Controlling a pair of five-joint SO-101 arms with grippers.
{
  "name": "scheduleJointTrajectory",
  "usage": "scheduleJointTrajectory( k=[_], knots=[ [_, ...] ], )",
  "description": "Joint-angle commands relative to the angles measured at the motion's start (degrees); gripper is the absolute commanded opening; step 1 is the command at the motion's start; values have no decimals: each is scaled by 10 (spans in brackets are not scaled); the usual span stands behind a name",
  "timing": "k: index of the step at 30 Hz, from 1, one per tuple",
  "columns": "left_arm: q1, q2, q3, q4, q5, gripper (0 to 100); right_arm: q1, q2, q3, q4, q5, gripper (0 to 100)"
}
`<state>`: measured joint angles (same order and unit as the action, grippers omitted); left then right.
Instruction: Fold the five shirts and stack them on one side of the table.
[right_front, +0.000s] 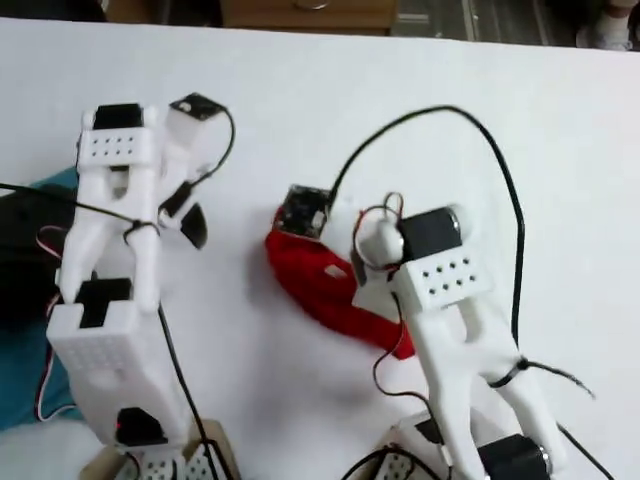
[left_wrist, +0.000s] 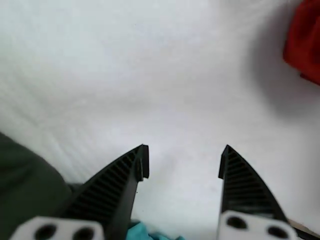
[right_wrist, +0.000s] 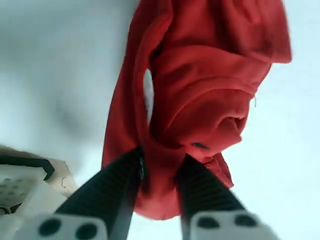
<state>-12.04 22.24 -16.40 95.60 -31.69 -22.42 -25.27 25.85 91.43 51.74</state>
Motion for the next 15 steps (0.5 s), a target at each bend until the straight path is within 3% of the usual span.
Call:
scheduleJointTrajectory(
  k=[1,4,11,15],
  knots=[
    [-29,-6,-6,-3,4,247,24,-25,18,-45,7,280],
    [-56,-6,-6,-4,2,247,29,-24,11,-100,6,389],
    [-75,-5,-1,-2,1,247,24,100,-56,-268,-144,397],
    [-75,-5,-1,6,3,247,-15,265,-153,-241,-160,397]
  ],
)
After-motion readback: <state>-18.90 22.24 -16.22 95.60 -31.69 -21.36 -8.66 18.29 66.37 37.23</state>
